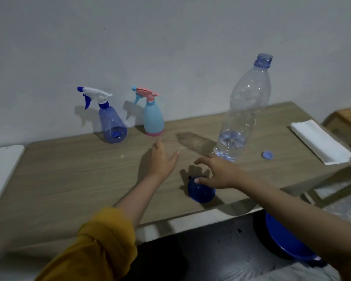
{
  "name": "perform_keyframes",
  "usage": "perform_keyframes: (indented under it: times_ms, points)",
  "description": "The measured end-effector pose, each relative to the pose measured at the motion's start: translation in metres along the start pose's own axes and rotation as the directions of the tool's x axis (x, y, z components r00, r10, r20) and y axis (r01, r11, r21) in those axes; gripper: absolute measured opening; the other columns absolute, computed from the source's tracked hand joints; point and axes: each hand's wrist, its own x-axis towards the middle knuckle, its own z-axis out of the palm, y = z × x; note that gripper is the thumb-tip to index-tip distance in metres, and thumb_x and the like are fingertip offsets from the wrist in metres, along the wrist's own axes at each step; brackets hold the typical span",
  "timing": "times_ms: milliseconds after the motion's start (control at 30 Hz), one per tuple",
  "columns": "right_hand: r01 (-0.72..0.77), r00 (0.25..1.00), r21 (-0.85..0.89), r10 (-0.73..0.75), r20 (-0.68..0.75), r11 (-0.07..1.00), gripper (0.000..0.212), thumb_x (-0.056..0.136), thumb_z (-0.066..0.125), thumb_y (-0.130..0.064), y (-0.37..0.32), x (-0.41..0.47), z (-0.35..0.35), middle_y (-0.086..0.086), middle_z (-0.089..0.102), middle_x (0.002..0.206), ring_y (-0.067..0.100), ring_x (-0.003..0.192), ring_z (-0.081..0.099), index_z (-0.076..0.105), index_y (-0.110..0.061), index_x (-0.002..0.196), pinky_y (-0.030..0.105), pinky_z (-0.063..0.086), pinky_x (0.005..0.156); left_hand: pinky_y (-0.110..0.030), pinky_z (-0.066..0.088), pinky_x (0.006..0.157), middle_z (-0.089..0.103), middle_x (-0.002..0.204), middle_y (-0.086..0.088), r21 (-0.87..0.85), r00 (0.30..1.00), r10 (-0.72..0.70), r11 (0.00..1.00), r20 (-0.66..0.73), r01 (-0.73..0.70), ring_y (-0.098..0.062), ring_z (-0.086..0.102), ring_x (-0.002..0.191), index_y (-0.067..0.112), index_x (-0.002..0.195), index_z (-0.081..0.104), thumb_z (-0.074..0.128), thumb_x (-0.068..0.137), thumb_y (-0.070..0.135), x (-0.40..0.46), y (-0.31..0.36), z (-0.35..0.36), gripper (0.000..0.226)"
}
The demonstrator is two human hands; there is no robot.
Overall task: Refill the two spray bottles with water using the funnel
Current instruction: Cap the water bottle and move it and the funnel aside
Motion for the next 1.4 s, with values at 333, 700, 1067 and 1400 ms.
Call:
perform_keyframes:
  times_ms: [333,700,1067,1400]
  points:
    - [-0.215,0.948,0.190,0.252,-0.196,0.958,0.052,0.085,0.061,-0.052,0.103,-0.060,0.003,0.006,0.059,0.123,0.017,0.089,0.062,0.056,-0.019,0.125,0.032,0.050,0.081,-0.033,0.038,0.099,0.034,0.146,-0.006,-0.191,0.973,0.208,0.964,0.103,-0.186,-0.021,0.039,0.131,0.018,0.141,0.025,0.063,0.083,0.048,-0.022,0.086,0.045,0.076]
    - [-0.278,0.925,0.212,0.320,-0.205,0.937,0.051,0.090,0.060,-0.026,0.237,-0.053,-0.018,0.011,0.048,0.129,0.027,0.111,0.053,0.043,-0.017,0.136,0.038,0.047,0.092,-0.032,0.031,0.110,0.024,0.151,-0.004,-0.296,0.963,0.164,0.929,-0.213,-0.223,-0.017,0.026,0.139,0.024,0.145,0.009,0.078,0.066,0.050,-0.005,0.174,0.100,0.109]
    - [0.037,0.961,0.308,0.050,-0.271,0.951,0.028,0.091,0.059,-0.019,0.247,-0.019,-0.044,0.006,0.051,0.102,0.019,0.086,0.057,0.063,-0.022,0.118,0.030,0.048,0.080,-0.036,0.034,0.110,0.032,0.148,-0.007,-0.240,0.921,0.042,0.960,-0.386,-0.144,-0.018,0.033,0.136,0.012,0.144,0.017,0.079,0.070,0.039,-0.001,0.190,0.119,0.099]
    - [0.653,0.644,0.573,0.035,-0.764,0.495,0.018,0.078,0.076,-0.017,0.130,-0.016,-0.203,0.010,0.072,0.088,0.016,0.079,0.067,0.058,-0.016,0.076,0.028,0.055,0.073,-0.026,0.028,0.108,0.027,0.150,-0.004,-0.241,0.855,0.068,0.945,-0.515,-0.221,-0.017,0.028,0.138,0.016,0.145,0.017,0.078,0.069,0.044,0.019,0.236,0.073,0.102]
